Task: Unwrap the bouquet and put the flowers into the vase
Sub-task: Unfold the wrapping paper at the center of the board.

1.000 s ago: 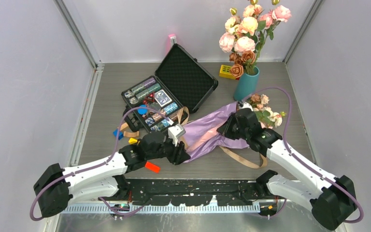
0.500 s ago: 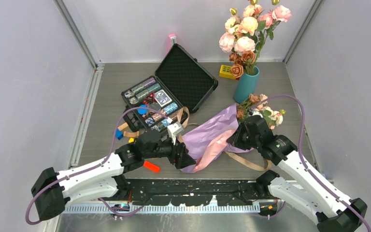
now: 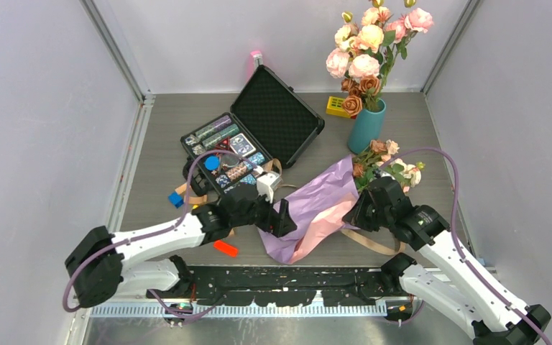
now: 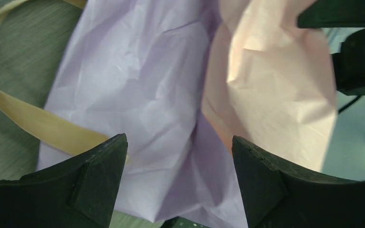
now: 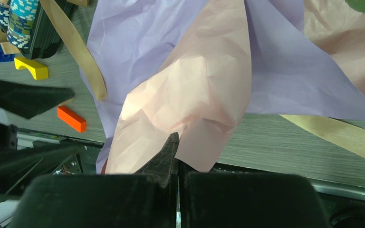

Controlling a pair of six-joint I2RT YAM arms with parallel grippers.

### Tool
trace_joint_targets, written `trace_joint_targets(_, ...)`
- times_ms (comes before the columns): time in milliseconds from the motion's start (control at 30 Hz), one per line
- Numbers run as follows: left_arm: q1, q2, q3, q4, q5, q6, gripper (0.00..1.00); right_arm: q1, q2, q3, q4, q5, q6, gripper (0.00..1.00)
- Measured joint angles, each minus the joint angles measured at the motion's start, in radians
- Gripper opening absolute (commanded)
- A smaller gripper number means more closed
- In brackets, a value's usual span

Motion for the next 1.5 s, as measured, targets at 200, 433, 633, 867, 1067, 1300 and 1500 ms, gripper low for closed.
trace_joint_targets(200,0.08,0.209,0.15,-0.058,0.018,0.097,0.84,0.0,-0.009,-0.001,-0.001,-0.024,0.004,0.0)
trace_joint_targets(433,0.166,0.364,0.286,-0.103,0.093,0.215,0.84,0.0,-0.04,-0.007,-0.009,-0.027,0.006,0.0)
trace_joint_targets(633,0.248,0.483,0.379,-0.122,0.235,0.296,0.84,0.0,-0.043,-0.007,-0.019,-0.026,0.006,0.0)
trace_joint_targets(867,0.271,0.624,0.473,-0.147,0.318,0.349,0.83,0.0,-0.043,-0.007,-0.022,-0.026,0.005,0.0)
trace_joint_targets(1067,0.271,0.702,0.503,-0.153,0.38,0.345,0.69,0.0,-0.044,-0.009,-0.021,-0.025,0.0,0.0)
trace_joint_targets(1300,0.262,0.715,0.503,-0.149,0.43,0.321,0.52,0.0,-0.023,-0.018,-0.018,-0.025,-0.024,0.0)
trace_joint_targets(1500,0.246,0.734,0.503,-0.146,0.442,0.312,0.15,0.0,-0.006,-0.018,-0.011,-0.025,-0.028,0.0)
